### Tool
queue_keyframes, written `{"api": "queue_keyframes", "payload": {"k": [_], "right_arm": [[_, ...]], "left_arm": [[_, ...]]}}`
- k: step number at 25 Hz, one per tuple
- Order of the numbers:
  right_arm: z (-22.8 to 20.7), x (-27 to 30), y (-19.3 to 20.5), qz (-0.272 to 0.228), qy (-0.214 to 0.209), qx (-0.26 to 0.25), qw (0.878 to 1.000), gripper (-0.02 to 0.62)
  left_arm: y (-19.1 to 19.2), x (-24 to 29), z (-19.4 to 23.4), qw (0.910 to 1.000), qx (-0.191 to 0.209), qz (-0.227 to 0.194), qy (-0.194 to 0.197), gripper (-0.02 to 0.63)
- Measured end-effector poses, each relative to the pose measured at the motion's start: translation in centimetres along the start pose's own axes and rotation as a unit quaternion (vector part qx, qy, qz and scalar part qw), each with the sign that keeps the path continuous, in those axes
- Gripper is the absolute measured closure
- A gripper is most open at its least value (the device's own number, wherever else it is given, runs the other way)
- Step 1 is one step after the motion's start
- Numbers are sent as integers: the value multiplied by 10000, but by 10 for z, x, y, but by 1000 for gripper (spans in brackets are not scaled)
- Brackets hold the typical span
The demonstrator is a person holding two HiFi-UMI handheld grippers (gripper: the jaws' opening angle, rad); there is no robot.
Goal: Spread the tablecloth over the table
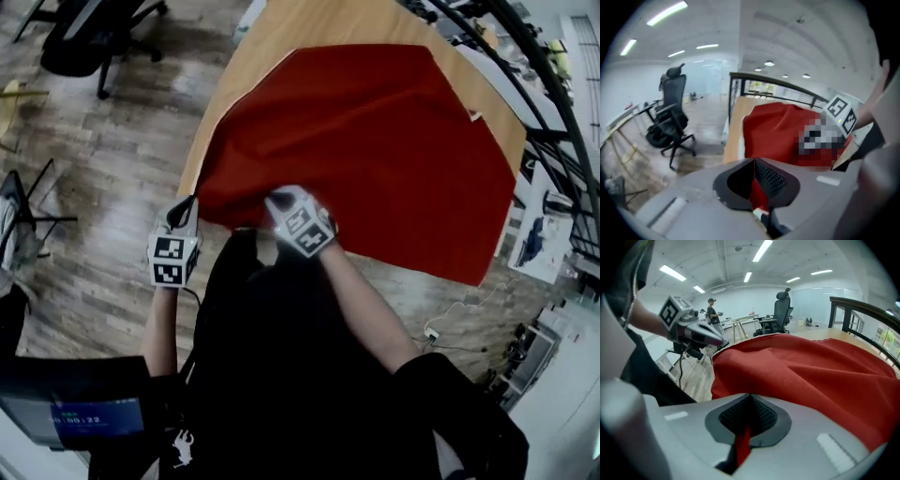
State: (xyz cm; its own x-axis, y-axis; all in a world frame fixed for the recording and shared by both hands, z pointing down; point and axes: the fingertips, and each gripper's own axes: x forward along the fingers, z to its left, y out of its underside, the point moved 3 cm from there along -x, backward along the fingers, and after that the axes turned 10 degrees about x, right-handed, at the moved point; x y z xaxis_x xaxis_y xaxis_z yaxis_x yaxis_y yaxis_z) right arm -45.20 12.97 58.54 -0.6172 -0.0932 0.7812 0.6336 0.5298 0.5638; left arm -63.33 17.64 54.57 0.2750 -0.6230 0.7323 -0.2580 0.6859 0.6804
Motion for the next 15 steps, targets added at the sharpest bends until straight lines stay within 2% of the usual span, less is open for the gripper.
{"api": "queue_keyframes", "payload": {"k": [2,5,8,11,12,13,14,15], "right_arm": [[7,10,-1,9,-323,171,9993,585],[-29,-4,-8,46,-312,418,9986,586],[-39,-25,-6,1,-332,305,9990,586],[-34,-29,-7,-20,-370,77,9993,586],[-31,-28,-8,1,-417,-2,9991,586],[-28,-26,-10,7,-475,-56,9989,586],[-26,-26,-12,-12,-530,-68,9986,586],[-27,-27,-12,-46,-573,-32,9983,586]], "left_arm": [[-58,19,-30,9951,515,-512,668,592],[-183,102,-89,9720,1052,-1115,1780,589],[-267,174,-158,9467,1515,-981,2667,600],[-314,214,-238,9104,2052,-773,3509,601],[-321,224,-264,9014,2236,-750,3632,601],[-323,237,-286,8962,2485,-736,3600,601],[-323,252,-303,8960,2735,-722,3422,601],[-322,269,-315,9011,2890,-676,3160,603]]}}
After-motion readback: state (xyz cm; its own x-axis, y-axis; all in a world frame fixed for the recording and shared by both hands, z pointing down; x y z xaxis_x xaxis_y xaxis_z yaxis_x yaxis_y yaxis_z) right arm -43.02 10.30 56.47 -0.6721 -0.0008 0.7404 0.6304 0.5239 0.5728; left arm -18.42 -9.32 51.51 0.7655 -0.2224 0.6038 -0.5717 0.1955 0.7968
